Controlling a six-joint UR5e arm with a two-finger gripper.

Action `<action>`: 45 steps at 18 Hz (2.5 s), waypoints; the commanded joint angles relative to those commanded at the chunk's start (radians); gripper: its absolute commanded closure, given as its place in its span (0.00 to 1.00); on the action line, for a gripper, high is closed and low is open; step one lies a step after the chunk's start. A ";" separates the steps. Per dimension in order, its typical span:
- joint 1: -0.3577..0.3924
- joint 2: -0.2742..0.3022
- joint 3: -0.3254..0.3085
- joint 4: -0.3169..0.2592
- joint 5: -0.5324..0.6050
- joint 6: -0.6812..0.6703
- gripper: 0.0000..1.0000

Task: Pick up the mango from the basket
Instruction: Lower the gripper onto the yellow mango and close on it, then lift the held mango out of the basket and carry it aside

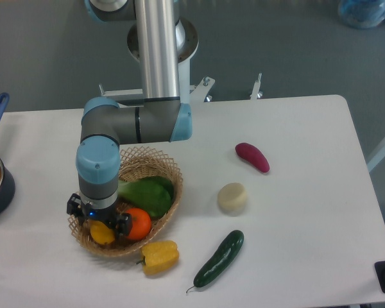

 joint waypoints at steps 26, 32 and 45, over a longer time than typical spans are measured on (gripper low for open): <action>-0.003 0.146 0.001 -0.003 0.043 -0.014 0.66; 0.161 0.207 0.041 0.002 0.140 0.063 0.66; 0.451 0.284 0.044 -0.012 0.077 0.525 0.66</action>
